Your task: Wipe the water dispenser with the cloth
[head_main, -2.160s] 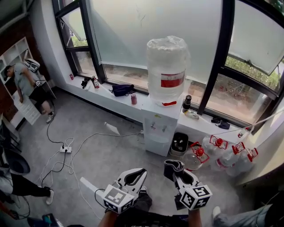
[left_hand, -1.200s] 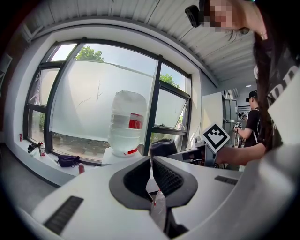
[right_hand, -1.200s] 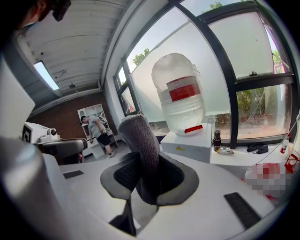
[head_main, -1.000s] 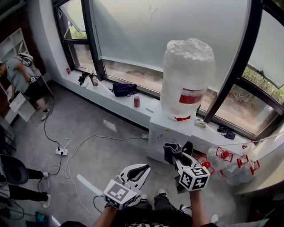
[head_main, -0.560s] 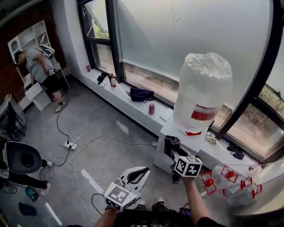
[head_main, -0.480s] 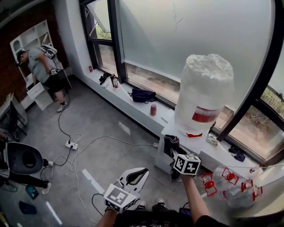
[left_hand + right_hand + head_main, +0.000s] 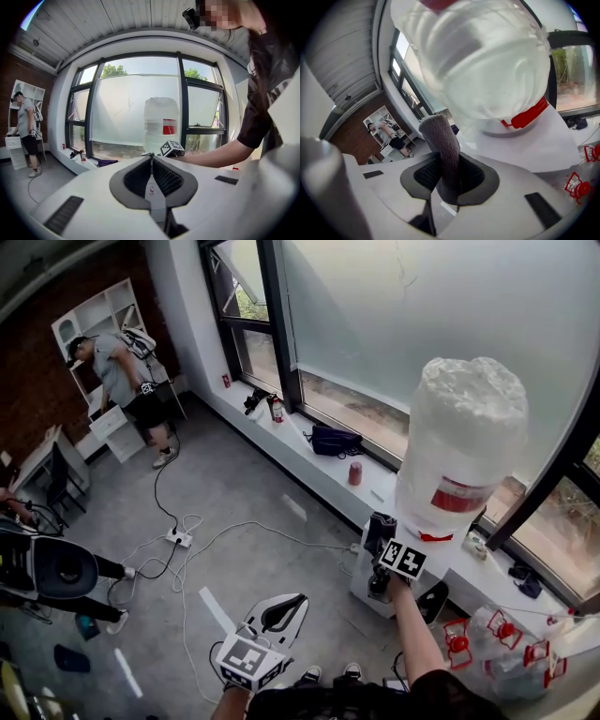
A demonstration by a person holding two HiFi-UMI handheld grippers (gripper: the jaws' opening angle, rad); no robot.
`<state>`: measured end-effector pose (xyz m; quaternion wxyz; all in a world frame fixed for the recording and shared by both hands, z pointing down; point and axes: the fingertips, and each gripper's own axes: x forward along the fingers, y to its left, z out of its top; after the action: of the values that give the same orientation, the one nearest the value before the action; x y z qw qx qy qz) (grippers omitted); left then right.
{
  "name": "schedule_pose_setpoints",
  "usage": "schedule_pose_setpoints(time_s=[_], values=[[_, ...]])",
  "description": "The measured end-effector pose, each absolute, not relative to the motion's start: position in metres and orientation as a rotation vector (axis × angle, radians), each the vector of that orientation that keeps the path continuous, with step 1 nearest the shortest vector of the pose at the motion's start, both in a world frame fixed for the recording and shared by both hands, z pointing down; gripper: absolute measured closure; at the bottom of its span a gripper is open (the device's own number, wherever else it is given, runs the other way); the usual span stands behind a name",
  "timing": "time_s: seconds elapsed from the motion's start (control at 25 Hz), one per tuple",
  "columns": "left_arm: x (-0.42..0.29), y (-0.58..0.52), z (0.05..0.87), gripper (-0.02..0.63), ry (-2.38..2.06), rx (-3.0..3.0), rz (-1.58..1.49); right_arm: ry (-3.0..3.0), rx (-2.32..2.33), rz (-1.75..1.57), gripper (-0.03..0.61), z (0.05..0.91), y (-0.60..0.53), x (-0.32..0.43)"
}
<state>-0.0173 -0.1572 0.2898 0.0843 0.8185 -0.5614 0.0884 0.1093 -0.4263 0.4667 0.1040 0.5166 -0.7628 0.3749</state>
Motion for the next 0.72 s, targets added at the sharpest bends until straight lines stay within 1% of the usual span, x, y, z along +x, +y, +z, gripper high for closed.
schedule_pose_setpoints(time_s=[0.12, 0.36, 0.72], values=[[-0.021, -0.154, 0.292, 0.594, -1.694, 2.418, 0.279, -2.164, 1.588, 1.193, 0.479, 0.484, -0.432, 0.128], [-0.02, -0.155, 0.303, 0.594, -1.663, 2.404, 0.292, -2.136, 1.671, 1.285, 0.474, 0.498, -0.414, 0.189], [0.03, -0.174, 0.309, 0.594, -1.466, 2.535, 0.277, -2.11, 1.726, 1.247, 0.471, 0.503, -0.381, 0.277]])
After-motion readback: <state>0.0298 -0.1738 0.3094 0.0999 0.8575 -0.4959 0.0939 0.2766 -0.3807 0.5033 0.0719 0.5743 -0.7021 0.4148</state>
